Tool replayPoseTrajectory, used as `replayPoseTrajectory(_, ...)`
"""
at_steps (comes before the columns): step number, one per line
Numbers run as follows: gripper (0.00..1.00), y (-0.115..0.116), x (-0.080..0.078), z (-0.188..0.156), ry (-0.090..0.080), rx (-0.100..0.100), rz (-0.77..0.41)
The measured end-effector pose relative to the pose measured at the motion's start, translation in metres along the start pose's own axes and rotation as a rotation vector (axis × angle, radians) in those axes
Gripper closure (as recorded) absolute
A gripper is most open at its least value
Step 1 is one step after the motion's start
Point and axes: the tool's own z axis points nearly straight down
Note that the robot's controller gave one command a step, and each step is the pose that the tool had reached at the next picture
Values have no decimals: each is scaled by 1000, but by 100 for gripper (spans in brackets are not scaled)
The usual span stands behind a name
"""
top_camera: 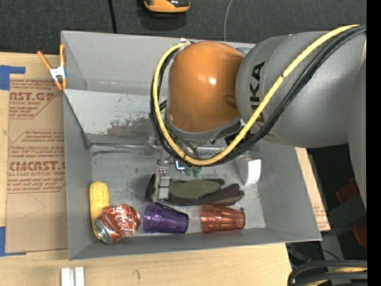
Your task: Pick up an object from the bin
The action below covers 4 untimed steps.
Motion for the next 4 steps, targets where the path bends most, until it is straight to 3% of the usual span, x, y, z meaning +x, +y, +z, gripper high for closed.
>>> replayPoseTrajectory(2, 0, -2, -2, -4, -9, -2, -3)
replayPoseTrajectory(3, 0, -15, -15, 45, -16, -1, -159)
replayPoseTrajectory(4, 0, -32, -4, 91, -8, -1, -194)
